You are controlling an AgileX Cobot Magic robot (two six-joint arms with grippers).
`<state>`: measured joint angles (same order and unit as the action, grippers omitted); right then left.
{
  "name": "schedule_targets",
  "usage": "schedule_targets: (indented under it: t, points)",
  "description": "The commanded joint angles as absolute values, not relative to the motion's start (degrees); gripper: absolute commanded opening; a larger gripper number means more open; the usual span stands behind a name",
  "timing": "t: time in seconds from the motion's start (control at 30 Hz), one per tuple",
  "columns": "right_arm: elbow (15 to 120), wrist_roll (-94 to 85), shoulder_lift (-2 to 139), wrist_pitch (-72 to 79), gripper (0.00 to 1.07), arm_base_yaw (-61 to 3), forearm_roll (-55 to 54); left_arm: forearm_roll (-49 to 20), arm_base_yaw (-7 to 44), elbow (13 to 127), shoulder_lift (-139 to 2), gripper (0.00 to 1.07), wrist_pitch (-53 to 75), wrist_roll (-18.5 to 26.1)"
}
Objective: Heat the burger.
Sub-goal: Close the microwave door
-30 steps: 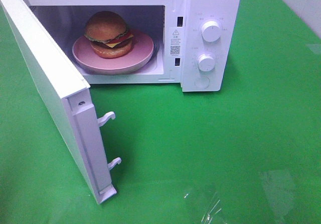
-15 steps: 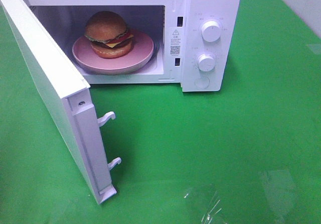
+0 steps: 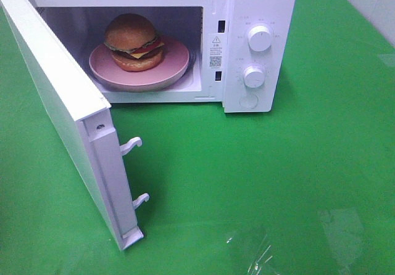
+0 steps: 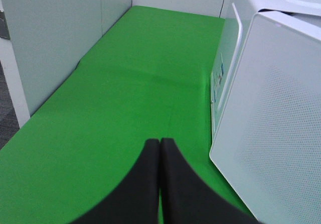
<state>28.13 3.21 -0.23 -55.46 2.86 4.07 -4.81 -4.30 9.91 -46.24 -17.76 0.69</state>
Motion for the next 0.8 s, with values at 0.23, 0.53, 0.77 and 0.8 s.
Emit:
schedule_targets:
  t: [0.23, 0.53, 0.77, 0.8]
  points:
    - [28.0, 3.3, -1.7, -54.9, 0.75, 3.1, 3.8, 6.9, 1.0, 10.0, -57.1, 0.00, -29.2, -8.6]
    - [28.0, 3.3, -1.7, -54.9, 0.75, 3.1, 3.8, 6.8, 9.0, 12.4, -66.6, 0.00, -35.2, -8.4]
    - [28.0, 3.3, -1.7, -54.9, 0.75, 3.1, 3.8, 6.2, 12.6, 12.7, -74.0, 0.00, -40.7, -8.5]
    - [28.0, 3.3, -1.7, -54.9, 0.75, 3.1, 3.8, 6.1, 14.1, 13.0, -75.8, 0.00, -42.8, -8.5]
